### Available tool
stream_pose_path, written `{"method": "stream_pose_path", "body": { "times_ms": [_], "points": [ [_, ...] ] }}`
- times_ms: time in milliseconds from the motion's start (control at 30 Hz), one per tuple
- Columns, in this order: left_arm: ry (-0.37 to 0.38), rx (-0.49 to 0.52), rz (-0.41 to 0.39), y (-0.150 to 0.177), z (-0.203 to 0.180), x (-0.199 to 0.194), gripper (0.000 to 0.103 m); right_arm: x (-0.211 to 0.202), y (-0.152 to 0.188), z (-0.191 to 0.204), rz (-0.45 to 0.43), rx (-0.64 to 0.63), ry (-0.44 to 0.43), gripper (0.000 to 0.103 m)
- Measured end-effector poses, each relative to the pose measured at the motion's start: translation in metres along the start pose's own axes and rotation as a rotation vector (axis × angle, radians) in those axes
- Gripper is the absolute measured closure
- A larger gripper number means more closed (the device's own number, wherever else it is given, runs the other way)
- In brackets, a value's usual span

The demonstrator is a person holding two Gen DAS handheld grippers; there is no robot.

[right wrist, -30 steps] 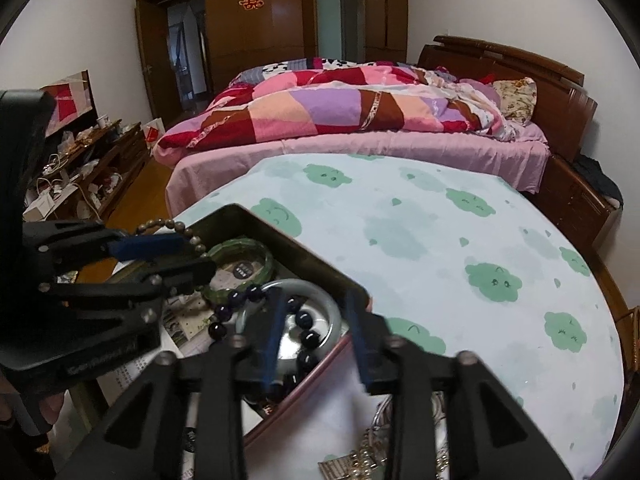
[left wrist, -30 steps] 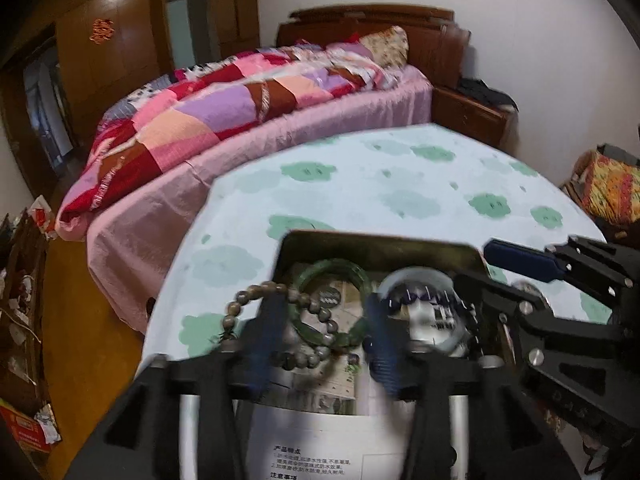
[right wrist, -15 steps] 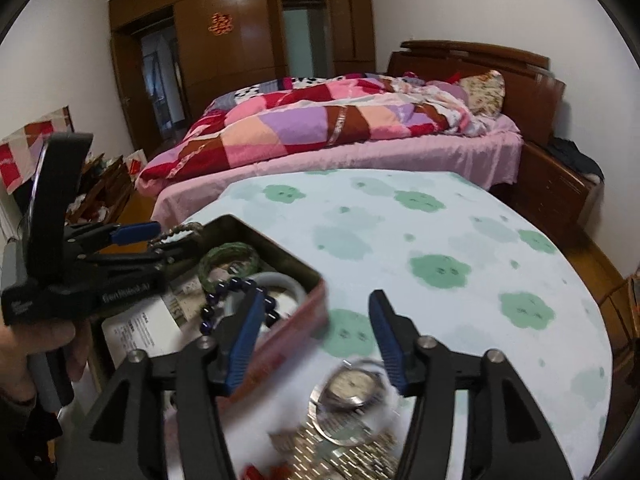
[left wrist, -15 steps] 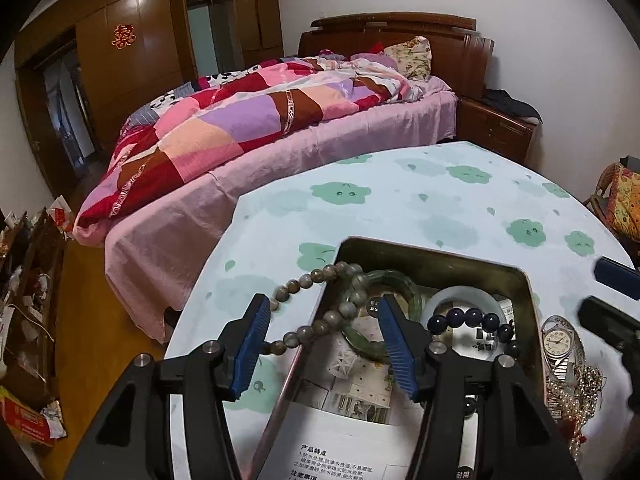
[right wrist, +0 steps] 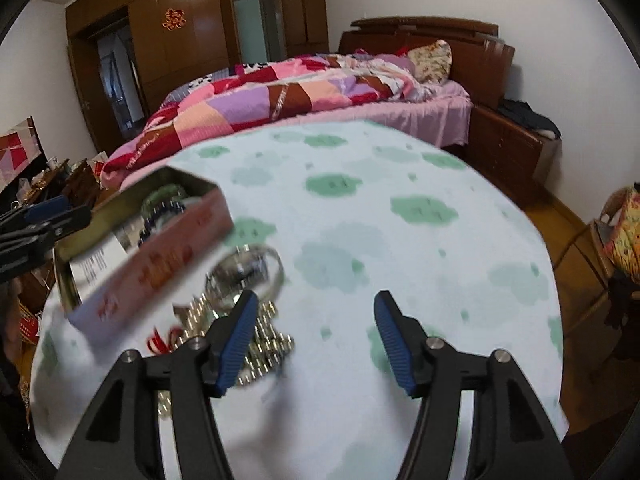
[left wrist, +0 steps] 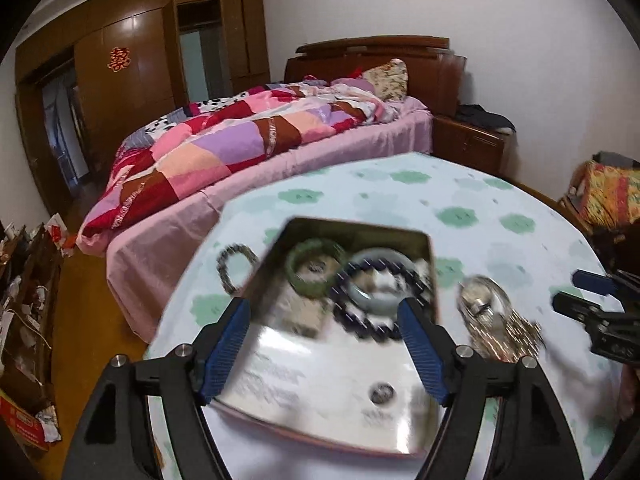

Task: Organize jewelry
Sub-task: 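Move both tools toward the pearl strands and gold bead chain, then grasp the pearl necklace with the left tool while the right tool grasps the gold bead chain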

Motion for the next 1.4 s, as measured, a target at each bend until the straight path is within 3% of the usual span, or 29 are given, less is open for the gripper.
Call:
{"method": "stream_pose_path", "body": {
  "times_ms": [167,400,1033,1067,1100,1400],
  "points": [
    [0.014,0.041,0.004,0.008,-0.015,-0.004,0.027,0.008,0.005,0.000,0.026,0.004,-0.010,0.040],
    [0.046,0.013,0.013,0.012,-0.020,-0.010,0.027,0.015,0.009,0.012,0.065,-0.030,-0.035,0.059],
    [0.073,0.049,0.014,0.022,-0.039,-0.021,0.027,0.029,0.036,0.024,0.176,-0.062,-0.041,0.064],
    [0.076,0.053,0.013,0.022,-0.040,-0.021,0.027,0.029,0.036,0.025,0.178,-0.068,-0.040,0.069],
    [0.077,0.056,0.011,0.022,-0.042,-0.022,0.027,0.029,0.035,0.027,0.177,-0.076,-0.048,0.092],
    [0.139,0.065,-0.025,0.018,-0.053,-0.037,0.027,-0.001,0.029,0.008,0.087,-0.034,-0.016,0.096]
  ]
}}
Point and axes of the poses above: each gripper's, at about its wrist camera, not at the fingertips, and x roughly the way its jaws point, z to its left, y to its underside, the point moved 9 cm from there along x, roughly the way its jaws point, and after that the axes turned 15 degrees about -y, right-handed, at the moved point
